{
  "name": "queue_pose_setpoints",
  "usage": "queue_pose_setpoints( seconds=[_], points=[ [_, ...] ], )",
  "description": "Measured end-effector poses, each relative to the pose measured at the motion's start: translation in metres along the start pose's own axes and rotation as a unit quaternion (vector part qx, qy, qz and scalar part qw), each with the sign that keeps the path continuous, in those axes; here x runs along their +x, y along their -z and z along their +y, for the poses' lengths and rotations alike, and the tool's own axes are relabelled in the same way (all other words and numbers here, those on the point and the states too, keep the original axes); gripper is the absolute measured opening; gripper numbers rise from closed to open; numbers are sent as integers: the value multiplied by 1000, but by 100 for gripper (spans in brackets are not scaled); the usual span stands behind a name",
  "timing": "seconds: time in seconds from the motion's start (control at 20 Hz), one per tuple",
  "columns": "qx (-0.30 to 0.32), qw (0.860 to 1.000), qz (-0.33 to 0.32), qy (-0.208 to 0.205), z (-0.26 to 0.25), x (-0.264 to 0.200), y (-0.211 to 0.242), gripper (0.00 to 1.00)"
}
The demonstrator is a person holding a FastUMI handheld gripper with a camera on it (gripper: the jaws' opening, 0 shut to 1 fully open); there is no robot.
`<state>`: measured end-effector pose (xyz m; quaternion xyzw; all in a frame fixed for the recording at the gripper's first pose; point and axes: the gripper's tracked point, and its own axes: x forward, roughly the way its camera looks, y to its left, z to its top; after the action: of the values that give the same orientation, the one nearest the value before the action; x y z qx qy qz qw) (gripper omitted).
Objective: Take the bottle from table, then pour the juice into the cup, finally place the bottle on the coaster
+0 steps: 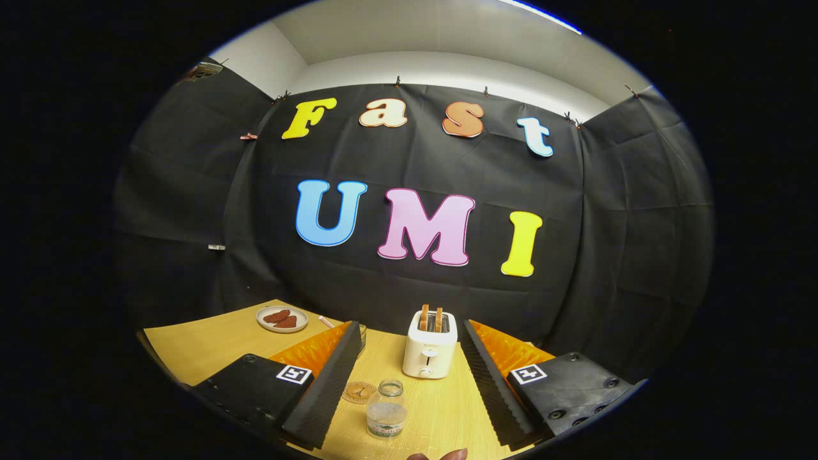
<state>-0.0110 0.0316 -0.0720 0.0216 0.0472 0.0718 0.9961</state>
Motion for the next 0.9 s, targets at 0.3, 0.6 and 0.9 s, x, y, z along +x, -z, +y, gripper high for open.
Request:
queue_pose_setpoints(
  seconds=[0.3,0.6,0.9],
  points=[
    [-4,999,22,-35,9,-10,45,97],
    [26,995,65,-69,32,-11,119,97],
    [18,992,104,-75,38,8,190,97]
  ],
)
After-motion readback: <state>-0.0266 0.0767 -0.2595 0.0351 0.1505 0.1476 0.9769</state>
